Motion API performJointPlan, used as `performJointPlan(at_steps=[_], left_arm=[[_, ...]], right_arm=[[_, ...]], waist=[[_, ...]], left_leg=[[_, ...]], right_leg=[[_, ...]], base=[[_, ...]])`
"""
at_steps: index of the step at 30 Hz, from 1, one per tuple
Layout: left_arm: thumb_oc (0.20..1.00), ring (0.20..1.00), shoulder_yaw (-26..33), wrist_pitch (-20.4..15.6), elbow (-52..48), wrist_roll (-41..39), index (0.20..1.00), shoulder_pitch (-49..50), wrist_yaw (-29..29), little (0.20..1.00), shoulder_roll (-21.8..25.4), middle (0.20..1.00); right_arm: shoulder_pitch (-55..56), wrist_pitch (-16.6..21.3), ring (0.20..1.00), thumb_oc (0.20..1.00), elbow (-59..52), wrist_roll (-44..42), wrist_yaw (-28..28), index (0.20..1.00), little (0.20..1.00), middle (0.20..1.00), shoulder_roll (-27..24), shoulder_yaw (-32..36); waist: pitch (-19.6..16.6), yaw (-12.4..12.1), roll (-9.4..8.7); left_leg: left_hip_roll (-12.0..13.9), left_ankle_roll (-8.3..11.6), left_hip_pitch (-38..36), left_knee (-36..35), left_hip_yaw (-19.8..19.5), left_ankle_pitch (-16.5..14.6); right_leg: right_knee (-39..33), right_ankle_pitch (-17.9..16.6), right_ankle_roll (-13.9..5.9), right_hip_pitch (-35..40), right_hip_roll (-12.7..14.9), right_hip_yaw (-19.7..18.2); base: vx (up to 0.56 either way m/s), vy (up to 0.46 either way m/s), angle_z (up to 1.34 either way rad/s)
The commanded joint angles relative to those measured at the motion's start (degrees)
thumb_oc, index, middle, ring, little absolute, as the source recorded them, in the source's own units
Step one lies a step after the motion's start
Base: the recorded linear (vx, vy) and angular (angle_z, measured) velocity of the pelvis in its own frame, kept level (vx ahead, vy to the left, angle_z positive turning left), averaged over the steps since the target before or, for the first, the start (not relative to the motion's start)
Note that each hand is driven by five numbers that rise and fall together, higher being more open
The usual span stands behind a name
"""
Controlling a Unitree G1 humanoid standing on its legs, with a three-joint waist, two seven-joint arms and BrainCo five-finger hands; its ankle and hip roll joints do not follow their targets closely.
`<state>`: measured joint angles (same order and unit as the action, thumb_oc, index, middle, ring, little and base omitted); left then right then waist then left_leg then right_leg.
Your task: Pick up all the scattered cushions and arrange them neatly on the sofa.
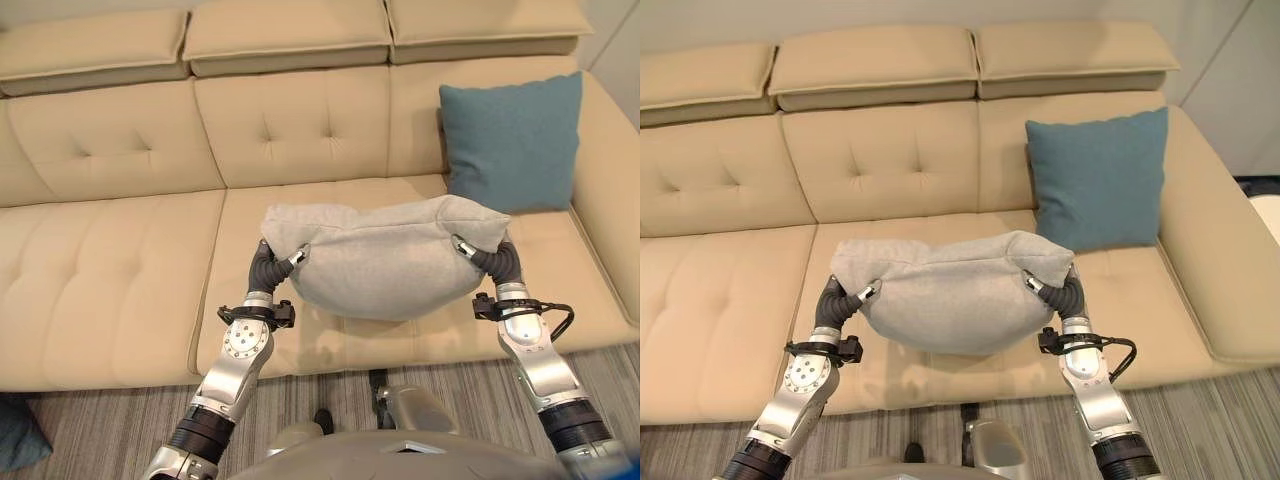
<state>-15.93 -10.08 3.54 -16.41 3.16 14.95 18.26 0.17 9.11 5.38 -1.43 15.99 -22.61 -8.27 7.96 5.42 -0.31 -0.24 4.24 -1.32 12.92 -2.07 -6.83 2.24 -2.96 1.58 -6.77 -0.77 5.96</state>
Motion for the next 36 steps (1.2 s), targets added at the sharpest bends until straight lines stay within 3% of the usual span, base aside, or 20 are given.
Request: performJointPlan(at_steps=[1, 3, 4, 7, 11, 19, 25, 36], left_arm=[[0.200, 0.200, -0.19, -5.25, -5.90, -0.44, 0.200, -3.70, -1.96, 0.200, 1.46, 0.200], [0.200, 0.200, -0.19, -5.25, -5.90, -0.44, 0.200, -3.70, -1.96, 0.200, 1.46, 0.200], [0.200, 0.200, 0.56, -4.55, -5.94, -0.55, 0.200, -3.31, -2.50, 0.200, 2.19, 0.200], [0.200, 0.200, 0.63, -4.23, -6.22, -0.53, 0.200, -3.09, -1.77, 0.200, 2.02, 0.200], [0.200, 0.200, 0.69, -4.37, -6.32, -0.34, 0.200, -2.15, -1.97, 0.200, 2.10, 0.200], [0.200, 0.200, 3.59, -4.38, -5.58, 0.06, 0.200, -1.75, -0.91, 0.200, 3.45, 0.200], [0.200, 0.200, 6.26, -4.16, -5.07, -1.21, 0.200, 0.27, -0.84, 0.200, 3.48, 0.200], [0.200, 0.200, 5.77, -3.62, -4.97, 0.51, 0.200, -1.52, -1.03, 0.200, 3.98, 0.200]], right_arm=[[-2.22, 5.31, 0.200, 0.200, -6.00, -0.72, 0.56, 0.200, 0.200, 0.200, 1.45, 0.23], [-2.22, 5.31, 0.200, 0.200, -6.00, -0.72, 0.56, 0.200, 0.200, 0.200, 1.45, 0.23], [-1.60, 5.05, 0.200, 0.200, -5.75, -1.87, 0.14, 0.200, 0.200, 0.200, 0.75, 0.88], [-1.63, 4.75, 0.200, 0.200, -6.05, -1.61, 0.51, 0.200, 0.200, 0.200, 0.74, 1.05], [-1.75, 4.43, 0.200, 0.200, -5.99, -1.16, 0.42, 0.200, 0.200, 0.200, 1.36, 1.11], [-4.80, 4.74, 0.200, 0.200, -5.81, -2.86, -0.86, 0.200, 0.200, 0.200, 3.38, -1.30], [-6.81, 4.24, 0.200, 0.200, -5.68, -3.92, -2.48, 0.200, 0.200, 0.200, 3.30, -3.57], [-3.90, 2.65, 0.200, 0.200, -5.29, -1.73, -1.47, 0.200, 0.200, 0.200, 2.29, 0.53]], waist=[[-3.73, 1.86, -3.30], [-3.74, 1.87, -3.30], [-3.54, 0.82, -5.23], [-3.42, 0.46, -4.09], [-4.27, 0.82, -3.01], [-4.99, 0.86, -2.71], [-5.05, 1.08, -2.44], [-5.46, 0.40, -2.99]], left_leg=[[-3.62, -0.92, 2.90, 5.97, 1.97, -0.19], [-3.62, -0.92, 2.91, 5.98, 1.97, -0.19], [0.42, -2.07, 7.64, 1.78, 3.89, -1.29], [3.05, -1.27, 6.85, -6.04, 2.51, 2.79], [1.79, -1.61, 2.85, -10.74, 3.37, 3.24], [0.20, -3.61, -1.29, -14.37, 8.56, 2.59], [-0.26, -3.93, -3.08, -15.56, 9.14, 2.31], [1.05, -3.29, -2.61, -17.51, 8.80, 3.19]], right_leg=[[1.12, 4.48, -6.28, 2.20, 1.59, -4.44], [1.12, 4.48, -6.28, 2.19, 1.58, -4.44], [0.03, 6.03, -6.50, 4.47, 3.40, -4.64], [0.85, 7.75, -6.59, 4.93, 2.98, -5.11], [0.87, 7.09, -7.30, 5.72, 3.68, -5.64], [1.19, 5.42, -9.30, 5.06, 5.34, -8.95], [0.77, 5.62, -9.53, 6.05, 6.08, -8.76], [-2.64, 4.93, -9.80, 6.46, 6.00, -6.81]], base=[[0.02, -0.027, 0.05], [0.08, 0.005, -0.09], [0.19, 0.043, 0.05], [0.15, 0.121, 0.00], [0.10, 0.160, -0.19], [0.00, 0.117, -0.30], [0.01, 0.038, -0.17], [0.05, -0.034, 0.05]])
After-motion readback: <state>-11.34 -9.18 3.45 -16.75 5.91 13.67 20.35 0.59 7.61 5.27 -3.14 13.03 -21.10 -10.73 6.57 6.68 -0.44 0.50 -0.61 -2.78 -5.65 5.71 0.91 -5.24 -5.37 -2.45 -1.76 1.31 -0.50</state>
